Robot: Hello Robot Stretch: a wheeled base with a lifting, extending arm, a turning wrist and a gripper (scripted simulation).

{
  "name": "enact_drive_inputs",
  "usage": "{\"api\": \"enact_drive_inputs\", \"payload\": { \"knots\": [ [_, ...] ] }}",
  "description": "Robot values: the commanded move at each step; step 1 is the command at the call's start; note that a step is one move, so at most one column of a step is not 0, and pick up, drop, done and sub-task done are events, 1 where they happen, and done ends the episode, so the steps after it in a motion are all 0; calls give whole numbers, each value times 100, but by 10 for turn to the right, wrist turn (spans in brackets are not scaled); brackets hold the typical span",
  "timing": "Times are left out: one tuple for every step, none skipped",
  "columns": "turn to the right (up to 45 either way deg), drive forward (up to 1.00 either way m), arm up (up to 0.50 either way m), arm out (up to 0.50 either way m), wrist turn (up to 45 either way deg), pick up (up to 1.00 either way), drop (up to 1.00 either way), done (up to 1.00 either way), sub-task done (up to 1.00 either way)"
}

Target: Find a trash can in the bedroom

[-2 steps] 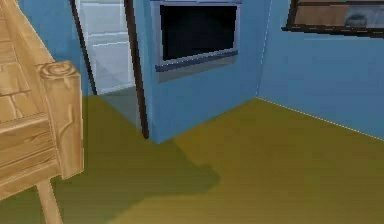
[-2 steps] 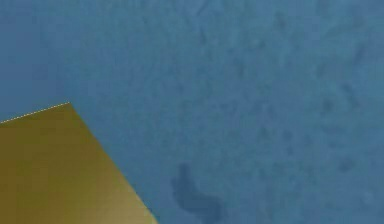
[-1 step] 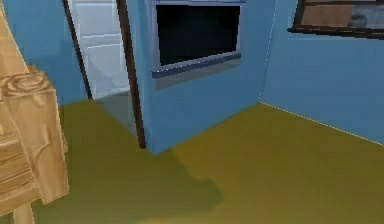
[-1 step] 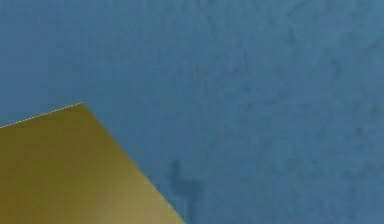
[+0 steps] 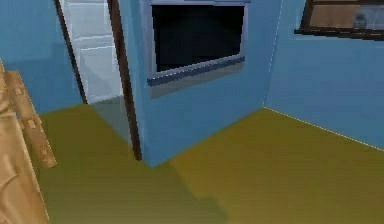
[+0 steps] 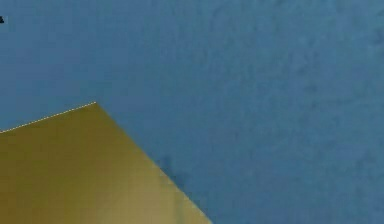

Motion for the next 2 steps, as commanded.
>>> {"api": "enact_drive_inputs", "payload": {
  "knots": [
    [-240, 0, 0, 0, 0, 0, 0, 0, 0],
    [0, 70, 0, 0, 0, 0, 0, 0, 0]
  ]
}}
